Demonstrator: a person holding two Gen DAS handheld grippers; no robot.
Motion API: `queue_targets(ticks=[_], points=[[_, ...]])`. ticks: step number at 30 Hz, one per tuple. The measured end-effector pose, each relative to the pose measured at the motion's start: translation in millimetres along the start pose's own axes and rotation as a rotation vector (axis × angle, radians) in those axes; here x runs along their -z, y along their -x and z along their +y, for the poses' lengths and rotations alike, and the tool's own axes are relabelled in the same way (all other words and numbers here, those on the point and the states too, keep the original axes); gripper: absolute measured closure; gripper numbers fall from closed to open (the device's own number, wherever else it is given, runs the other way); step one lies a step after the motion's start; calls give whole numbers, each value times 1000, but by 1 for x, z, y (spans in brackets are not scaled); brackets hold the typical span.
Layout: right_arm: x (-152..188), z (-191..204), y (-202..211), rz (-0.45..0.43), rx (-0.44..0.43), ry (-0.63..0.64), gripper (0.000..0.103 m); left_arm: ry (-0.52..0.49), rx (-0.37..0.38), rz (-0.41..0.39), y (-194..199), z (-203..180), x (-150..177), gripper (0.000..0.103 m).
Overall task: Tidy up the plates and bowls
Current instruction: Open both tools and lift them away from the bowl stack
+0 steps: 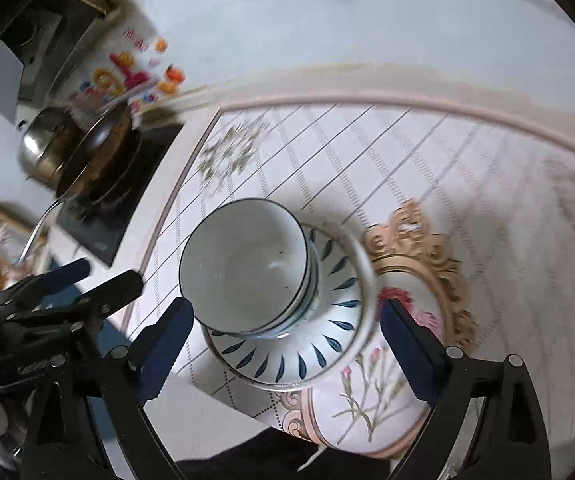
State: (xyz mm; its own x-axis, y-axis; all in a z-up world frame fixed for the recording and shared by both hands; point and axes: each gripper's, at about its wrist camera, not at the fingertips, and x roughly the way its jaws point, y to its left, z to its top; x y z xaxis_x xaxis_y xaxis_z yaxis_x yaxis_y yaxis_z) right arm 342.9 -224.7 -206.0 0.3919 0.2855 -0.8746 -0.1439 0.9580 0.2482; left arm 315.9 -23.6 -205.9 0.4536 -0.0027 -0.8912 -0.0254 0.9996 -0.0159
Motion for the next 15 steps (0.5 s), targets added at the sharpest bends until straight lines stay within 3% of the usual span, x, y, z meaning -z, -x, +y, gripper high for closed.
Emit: queue_targets(ticks=[6, 15], points=[[28, 29, 57, -137, 123, -38, 3, -54, 9, -119, 58, 15, 14, 6], [84, 71, 151, -285, 156, -40, 2, -85, 31, -257, 144, 23, 59, 6]])
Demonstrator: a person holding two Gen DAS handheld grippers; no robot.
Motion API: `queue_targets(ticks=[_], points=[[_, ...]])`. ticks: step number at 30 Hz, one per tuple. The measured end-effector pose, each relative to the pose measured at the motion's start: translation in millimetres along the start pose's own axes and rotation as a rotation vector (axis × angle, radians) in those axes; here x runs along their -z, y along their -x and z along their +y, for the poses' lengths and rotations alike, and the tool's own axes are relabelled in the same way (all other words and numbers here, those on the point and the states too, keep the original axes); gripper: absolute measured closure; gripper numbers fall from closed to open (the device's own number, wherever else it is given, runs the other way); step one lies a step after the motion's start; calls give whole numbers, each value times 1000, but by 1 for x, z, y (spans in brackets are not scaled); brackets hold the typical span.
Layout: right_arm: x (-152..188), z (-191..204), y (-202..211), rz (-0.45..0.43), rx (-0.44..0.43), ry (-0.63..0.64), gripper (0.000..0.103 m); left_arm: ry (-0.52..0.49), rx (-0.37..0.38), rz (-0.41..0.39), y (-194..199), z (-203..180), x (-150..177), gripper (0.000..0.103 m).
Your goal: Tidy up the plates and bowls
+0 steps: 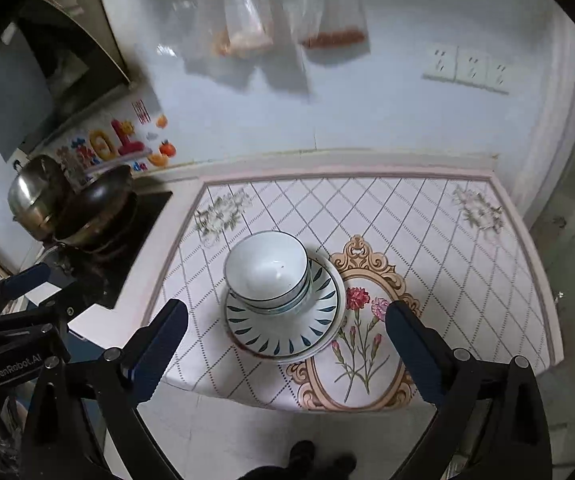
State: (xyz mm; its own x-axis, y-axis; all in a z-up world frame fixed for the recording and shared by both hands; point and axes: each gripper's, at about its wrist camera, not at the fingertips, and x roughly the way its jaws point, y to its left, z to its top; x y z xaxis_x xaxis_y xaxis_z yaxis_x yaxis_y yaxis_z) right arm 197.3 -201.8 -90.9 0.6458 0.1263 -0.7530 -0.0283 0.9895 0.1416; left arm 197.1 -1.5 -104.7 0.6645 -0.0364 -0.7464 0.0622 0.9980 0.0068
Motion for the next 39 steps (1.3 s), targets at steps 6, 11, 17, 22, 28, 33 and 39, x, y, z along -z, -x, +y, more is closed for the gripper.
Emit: queue_targets(ticks=[6, 11, 17, 22, 28, 33, 39], points=[[30, 5, 69, -93, 15, 2, 1, 40, -6, -70, 55, 0, 28, 0], [59, 4, 114, -135, 21, 19, 0, 53, -28, -95, 89, -2, 52, 0], [88, 2, 151, -161, 11, 31, 0, 65, -66, -124, 122, -6, 78, 0], [104, -1, 176, -185, 17, 38, 0, 72, -71, -131, 135, -12, 94, 0], [111, -6, 189, -195, 23, 45, 0, 74, -76, -139, 143, -18, 103, 0], [111, -9, 192, -198, 20, 42, 0, 69, -77, -145, 144, -20, 106, 0], [111, -9, 190, -185, 22, 45, 0, 66, -72, -146, 146, -21, 106, 0]])
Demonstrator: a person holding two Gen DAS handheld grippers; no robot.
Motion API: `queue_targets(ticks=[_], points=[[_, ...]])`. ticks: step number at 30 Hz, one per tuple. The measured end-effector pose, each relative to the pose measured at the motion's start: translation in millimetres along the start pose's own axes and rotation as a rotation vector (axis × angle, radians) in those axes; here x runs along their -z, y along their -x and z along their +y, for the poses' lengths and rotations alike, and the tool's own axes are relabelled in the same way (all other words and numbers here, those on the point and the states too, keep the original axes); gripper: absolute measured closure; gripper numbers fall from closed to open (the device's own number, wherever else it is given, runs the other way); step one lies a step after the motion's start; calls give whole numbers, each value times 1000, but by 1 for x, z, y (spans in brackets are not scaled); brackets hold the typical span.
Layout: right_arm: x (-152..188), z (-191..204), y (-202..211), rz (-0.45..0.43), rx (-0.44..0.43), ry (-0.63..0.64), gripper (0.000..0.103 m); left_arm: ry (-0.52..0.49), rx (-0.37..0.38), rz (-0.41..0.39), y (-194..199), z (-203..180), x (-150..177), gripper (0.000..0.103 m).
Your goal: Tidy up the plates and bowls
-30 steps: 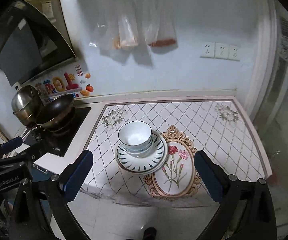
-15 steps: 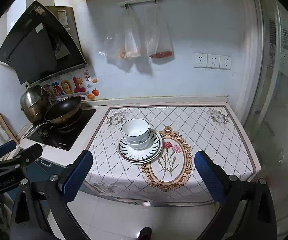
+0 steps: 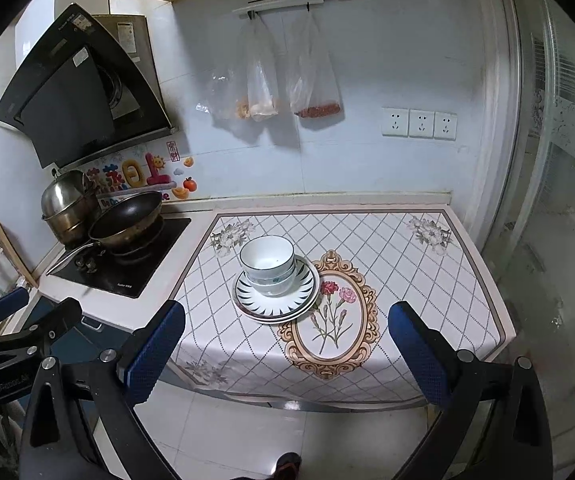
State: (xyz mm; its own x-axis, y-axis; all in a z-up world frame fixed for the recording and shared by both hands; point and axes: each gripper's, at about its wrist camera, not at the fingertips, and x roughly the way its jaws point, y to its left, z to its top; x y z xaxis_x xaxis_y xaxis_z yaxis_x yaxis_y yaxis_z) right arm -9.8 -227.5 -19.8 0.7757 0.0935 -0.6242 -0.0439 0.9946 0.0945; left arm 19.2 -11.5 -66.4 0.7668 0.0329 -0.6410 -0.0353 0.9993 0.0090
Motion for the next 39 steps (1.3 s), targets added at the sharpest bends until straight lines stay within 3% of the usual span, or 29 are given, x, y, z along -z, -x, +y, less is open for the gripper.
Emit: queue_targets(ticks=[39], points=[[4, -8, -15, 35, -2, 11, 0, 15, 3, 5, -1, -4, 4, 0]])
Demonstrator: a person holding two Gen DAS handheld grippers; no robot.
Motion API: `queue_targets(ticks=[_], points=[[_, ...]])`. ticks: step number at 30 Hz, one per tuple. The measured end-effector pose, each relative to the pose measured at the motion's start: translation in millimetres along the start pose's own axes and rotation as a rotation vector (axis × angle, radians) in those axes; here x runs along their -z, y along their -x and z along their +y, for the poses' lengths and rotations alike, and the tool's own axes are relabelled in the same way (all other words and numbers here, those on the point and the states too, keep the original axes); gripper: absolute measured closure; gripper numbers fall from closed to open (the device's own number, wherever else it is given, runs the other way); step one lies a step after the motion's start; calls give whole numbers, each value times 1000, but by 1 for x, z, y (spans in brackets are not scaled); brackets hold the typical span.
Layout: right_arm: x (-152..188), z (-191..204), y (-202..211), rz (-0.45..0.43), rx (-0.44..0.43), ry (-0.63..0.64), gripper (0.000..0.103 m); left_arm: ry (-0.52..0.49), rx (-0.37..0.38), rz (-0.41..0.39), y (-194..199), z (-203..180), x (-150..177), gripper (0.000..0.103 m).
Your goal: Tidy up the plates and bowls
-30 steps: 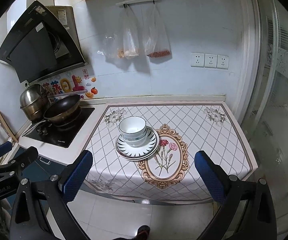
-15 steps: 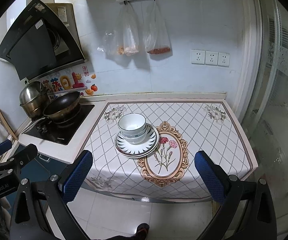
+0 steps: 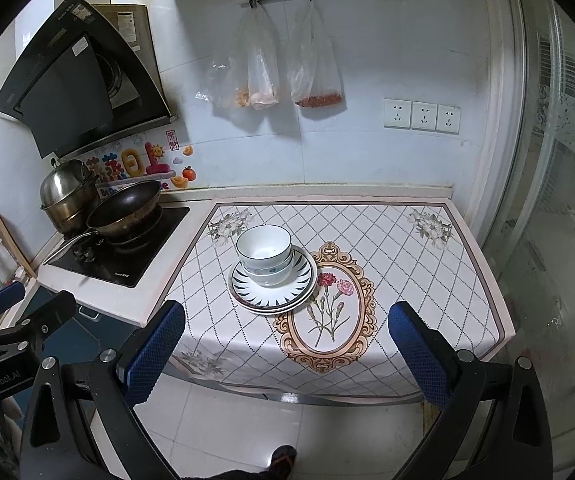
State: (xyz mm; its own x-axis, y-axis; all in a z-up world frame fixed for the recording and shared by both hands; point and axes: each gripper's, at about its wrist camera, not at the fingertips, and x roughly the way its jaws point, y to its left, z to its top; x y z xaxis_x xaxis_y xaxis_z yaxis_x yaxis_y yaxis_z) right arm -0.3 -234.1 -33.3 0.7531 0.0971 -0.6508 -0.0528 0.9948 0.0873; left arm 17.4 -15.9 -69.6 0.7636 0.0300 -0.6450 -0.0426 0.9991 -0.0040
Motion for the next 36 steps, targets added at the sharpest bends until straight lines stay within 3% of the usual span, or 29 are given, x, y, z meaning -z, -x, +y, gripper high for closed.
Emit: queue_targets(ticks=[36], points=[[-5, -21, -2, -13, -13, -6, 0, -14, -2, -4, -4, -7, -7, 0]])
